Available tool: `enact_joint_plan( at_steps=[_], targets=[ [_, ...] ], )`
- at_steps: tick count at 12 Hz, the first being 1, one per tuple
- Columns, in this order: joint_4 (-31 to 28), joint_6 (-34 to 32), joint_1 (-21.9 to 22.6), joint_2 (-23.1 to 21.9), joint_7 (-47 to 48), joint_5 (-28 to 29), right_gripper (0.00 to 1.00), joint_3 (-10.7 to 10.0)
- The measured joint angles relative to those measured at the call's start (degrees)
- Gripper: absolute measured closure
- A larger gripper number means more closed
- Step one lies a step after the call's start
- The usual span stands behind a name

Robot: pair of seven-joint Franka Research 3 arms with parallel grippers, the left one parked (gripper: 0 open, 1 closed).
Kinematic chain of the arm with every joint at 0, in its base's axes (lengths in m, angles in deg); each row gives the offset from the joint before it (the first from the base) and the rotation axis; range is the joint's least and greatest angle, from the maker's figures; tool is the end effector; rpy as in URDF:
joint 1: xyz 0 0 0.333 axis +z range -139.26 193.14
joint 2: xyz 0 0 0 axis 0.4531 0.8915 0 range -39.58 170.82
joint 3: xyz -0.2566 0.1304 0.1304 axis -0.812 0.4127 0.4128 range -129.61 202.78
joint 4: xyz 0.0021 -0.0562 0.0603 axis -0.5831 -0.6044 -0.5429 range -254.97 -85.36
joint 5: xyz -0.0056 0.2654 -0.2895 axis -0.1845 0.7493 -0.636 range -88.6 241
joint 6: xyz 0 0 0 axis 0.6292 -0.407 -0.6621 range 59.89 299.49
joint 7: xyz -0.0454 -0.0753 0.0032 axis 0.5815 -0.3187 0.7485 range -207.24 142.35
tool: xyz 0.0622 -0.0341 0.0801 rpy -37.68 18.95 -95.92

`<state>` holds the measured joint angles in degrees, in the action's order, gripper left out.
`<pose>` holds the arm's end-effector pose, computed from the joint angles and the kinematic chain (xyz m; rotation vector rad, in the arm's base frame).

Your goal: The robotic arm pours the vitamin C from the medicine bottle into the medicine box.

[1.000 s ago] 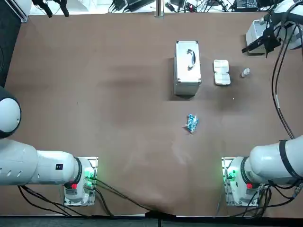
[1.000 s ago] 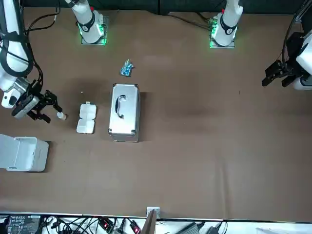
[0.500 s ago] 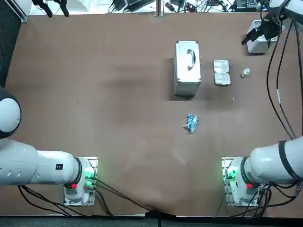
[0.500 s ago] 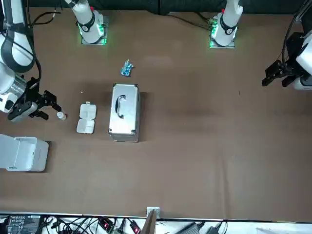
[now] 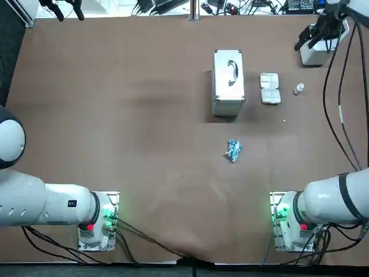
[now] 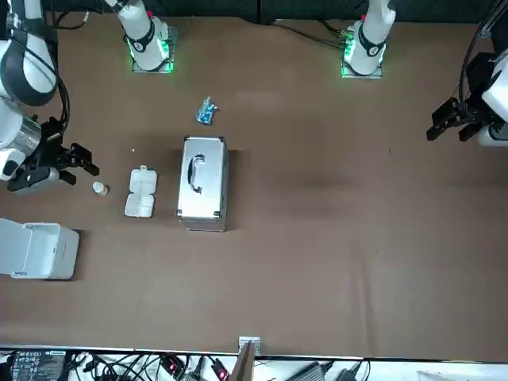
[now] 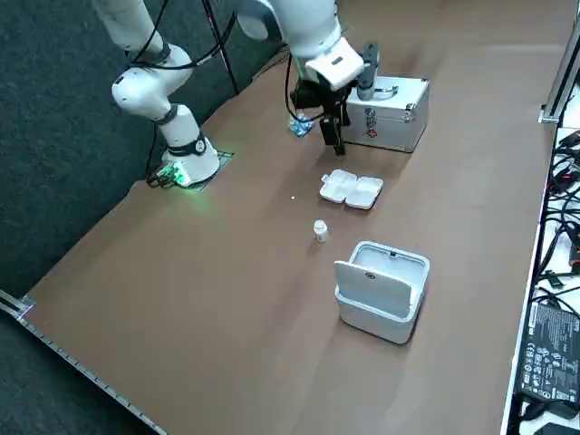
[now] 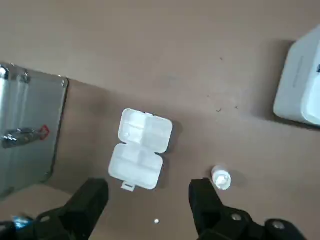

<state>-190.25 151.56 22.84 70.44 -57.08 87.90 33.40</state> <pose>0.5755 -0.0616 0.4389 -2.9550 -0.3132 -0.0847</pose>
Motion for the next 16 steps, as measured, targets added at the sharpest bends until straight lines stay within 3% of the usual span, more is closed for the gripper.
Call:
enact_joint_plan(
  at_steps=[7,13,16],
  targets=[
    [8.7,-9.7,1.7,0.0,15.8,-5.9,0.00,1.9],
    [18.6,-18.6,2.7,0.0,20.6,-8.6,0.00,2.9],
    [20.2,-19.2,3.1,-0.7,22.0,-8.8,0.00,3.1]
  ],
)
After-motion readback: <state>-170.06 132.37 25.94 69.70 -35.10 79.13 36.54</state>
